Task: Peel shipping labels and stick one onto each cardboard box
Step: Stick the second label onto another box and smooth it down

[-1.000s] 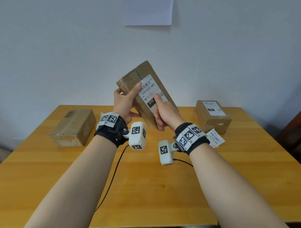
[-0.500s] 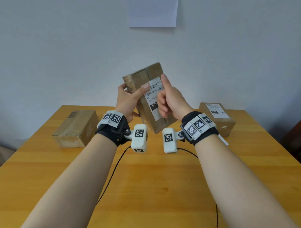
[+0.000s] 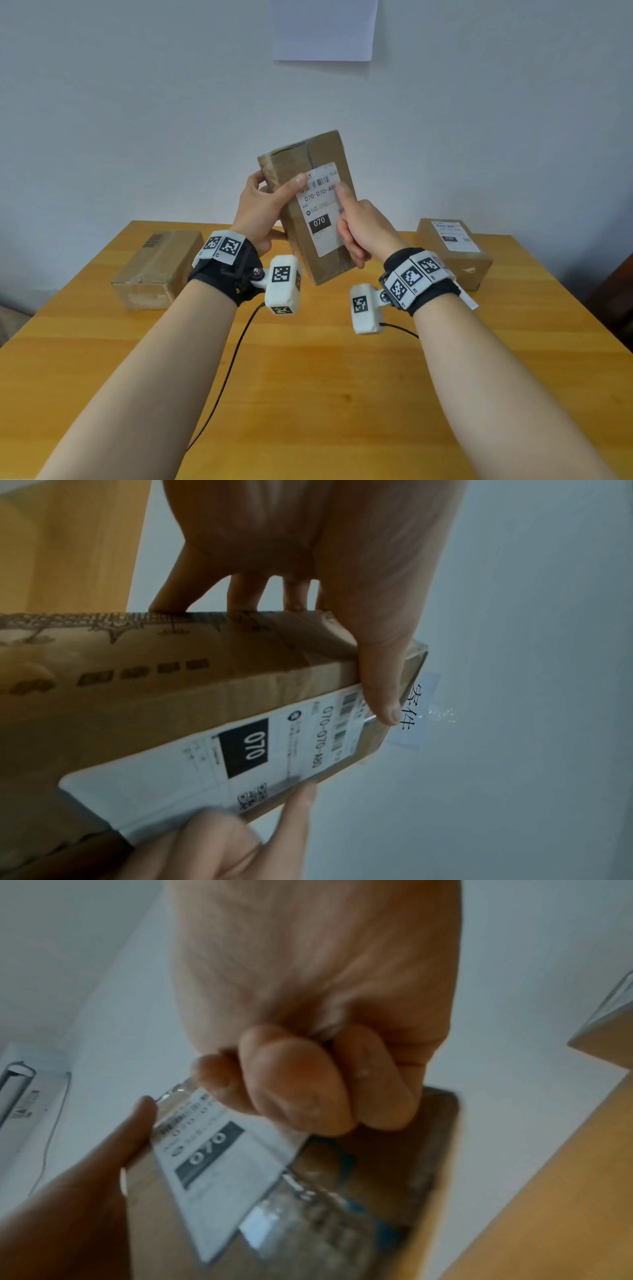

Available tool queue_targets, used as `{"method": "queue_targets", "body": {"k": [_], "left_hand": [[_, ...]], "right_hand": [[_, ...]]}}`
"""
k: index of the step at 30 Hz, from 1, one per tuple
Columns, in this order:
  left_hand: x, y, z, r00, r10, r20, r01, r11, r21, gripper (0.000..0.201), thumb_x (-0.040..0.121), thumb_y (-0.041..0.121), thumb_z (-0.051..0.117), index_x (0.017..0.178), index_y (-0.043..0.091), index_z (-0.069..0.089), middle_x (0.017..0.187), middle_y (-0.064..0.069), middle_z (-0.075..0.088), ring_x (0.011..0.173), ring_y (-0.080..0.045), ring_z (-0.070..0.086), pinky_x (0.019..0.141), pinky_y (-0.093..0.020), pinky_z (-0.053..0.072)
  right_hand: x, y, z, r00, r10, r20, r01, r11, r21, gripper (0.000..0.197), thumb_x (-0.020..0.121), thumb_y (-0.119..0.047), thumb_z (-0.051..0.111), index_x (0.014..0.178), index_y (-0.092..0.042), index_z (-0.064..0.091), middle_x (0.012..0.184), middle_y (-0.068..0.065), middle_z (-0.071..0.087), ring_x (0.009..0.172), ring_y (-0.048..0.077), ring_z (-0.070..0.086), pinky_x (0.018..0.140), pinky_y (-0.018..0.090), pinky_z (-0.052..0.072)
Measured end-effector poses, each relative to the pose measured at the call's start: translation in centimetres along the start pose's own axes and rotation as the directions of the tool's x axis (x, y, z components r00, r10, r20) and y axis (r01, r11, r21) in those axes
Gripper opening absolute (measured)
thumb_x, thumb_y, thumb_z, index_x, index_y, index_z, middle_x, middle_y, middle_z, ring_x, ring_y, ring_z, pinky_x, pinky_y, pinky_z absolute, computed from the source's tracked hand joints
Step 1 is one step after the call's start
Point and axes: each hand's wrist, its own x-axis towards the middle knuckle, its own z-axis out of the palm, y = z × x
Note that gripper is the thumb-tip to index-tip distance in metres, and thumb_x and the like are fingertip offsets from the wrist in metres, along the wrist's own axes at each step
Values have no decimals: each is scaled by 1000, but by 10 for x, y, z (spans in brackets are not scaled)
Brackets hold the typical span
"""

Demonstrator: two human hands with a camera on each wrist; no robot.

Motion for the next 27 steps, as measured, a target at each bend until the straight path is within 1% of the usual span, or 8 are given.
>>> {"method": "queue_targets", "body": {"k": [2,6,8,10,15,20,24,27], "left_hand": [[1,3,-4,1000,21,-17,-21,1000,-21,70,86,37,86,142,27,45,125,0,74,111,-25,74,78,-61,63],[4,7,-7,995,55,-80,-58,998,-29,60,87,38,85,135,32,49,116,7,77,98,-12,78,68,-46,62],[5,7,-6,992,50,-114,-52,998,-22,57,87,39,85,131,32,49,110,8,78,88,-6,78,66,-40,60],[6,6,-6,989,37,-143,-38,999,-3,56,86,41,86,129,30,53,103,8,80,82,-6,78,68,-41,60],[3,6,0,998,-25,-51,27,999,32,49,88,49,81,128,27,64,104,2,82,98,-22,78,83,-54,62],[1,0,7,998,-11,54,7,998,70,51,88,41,84,129,20,63,111,-4,81,103,-21,78,90,-59,62],[0,-5,6,995,-27,94,18,995,93,85,78,29,91,148,15,46,118,-2,79,110,-22,76,92,-55,62],[1,-8,4,988,16,152,-39,988,149,79,77,21,92,145,15,52,119,-1,78,111,-23,75,87,-48,64]], "right_hand": [[0,11,0,999,29,29,-29,999,-23,89,101,-75,11,49,-13,45,42,13,44,36,27,51,53,31,46],[-2,19,-2,991,96,89,-93,995,-43,93,97,-81,5,51,-13,50,43,10,47,41,26,55,50,28,39],[-3,14,-6,993,77,95,-76,997,-21,93,98,-80,5,53,-12,50,44,10,48,41,26,55,51,29,41],[-3,5,-8,995,30,92,-35,998,51,94,100,-77,5,53,-11,51,45,12,49,42,27,56,53,30,45],[1,-20,-1,992,-41,119,11,969,245,94,101,-76,13,62,-7,62,56,20,62,49,32,66,52,30,50],[4,-28,9,995,18,99,-46,957,287,94,100,-78,20,66,-7,71,69,27,71,64,40,73,57,34,56],[3,-23,7,995,50,82,-76,931,358,93,99,-79,22,59,-10,69,68,28,69,63,39,72,59,35,56],[1,-21,5,997,46,63,-67,919,388,94,100,-78,19,55,-9,64,61,27,66,54,36,70,57,34,55]]}}
